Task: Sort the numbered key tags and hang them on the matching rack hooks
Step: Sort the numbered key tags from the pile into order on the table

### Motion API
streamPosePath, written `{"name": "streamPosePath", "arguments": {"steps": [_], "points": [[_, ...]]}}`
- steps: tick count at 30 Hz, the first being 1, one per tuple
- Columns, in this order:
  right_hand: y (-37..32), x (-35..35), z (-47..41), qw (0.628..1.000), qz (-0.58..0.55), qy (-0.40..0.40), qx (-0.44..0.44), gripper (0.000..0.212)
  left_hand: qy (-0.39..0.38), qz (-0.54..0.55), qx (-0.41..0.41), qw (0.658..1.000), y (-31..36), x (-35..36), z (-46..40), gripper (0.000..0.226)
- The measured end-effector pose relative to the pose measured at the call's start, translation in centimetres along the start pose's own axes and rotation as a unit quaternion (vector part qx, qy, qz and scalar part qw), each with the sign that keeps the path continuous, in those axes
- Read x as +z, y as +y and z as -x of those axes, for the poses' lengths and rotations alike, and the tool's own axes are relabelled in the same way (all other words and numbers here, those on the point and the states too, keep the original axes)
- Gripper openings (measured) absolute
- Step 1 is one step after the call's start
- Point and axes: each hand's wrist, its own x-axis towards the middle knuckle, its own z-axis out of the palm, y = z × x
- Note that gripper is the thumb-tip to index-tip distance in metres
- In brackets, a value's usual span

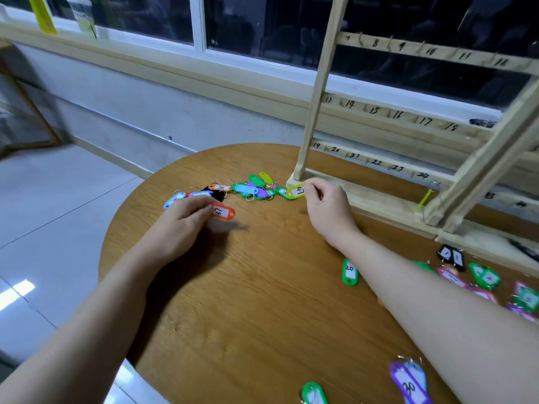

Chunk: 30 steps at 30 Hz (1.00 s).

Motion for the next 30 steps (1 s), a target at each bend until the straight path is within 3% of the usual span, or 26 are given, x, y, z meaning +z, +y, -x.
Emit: {"name": "streamPosePath", "arguments": {"steps": [4, 8, 15, 20, 24, 30], "points": [[-1.9, -4.3, 2.2, 1.0, -0.004, -0.006, -0.028, 0.027, 0.023, -0.046, 0.069, 0.996, 1.3, 0.9, 0.2, 0.021], [-4.4, -10.7, 5.5, 0.998, -0.021, -0.042, -0.034, 0.027, 0.02, -0.026, 0.123, 0.992, 5.3, 3.5, 1.1, 0.011], [-5.5, -20.8, 13.9, 0.998, -0.001, -0.06, 0.002, 0.031, -0.14, 0.044, 0.19, 0.971, 14.2, 9.2, 4.5, 0.013], [-4.7, -26.2, 21.5, 0.99, 0.107, -0.074, 0.057, 0.036, -0.238, -0.013, 0.258, 0.936, 19.0, 13.8, 7.7, 0.025], [-4.7, -30.4, 27.1, 0.976, 0.145, -0.108, 0.121, 0.029, -0.268, -0.043, 0.306, 0.912, 22.0, 17.3, 10.7, 0.016], [-4.5, -33.1, 33.5, 0.959, 0.191, -0.096, 0.184, 0.023, -0.294, -0.027, 0.278, 0.914, 23.3, 22.4, 13.0, 0.012]]}}
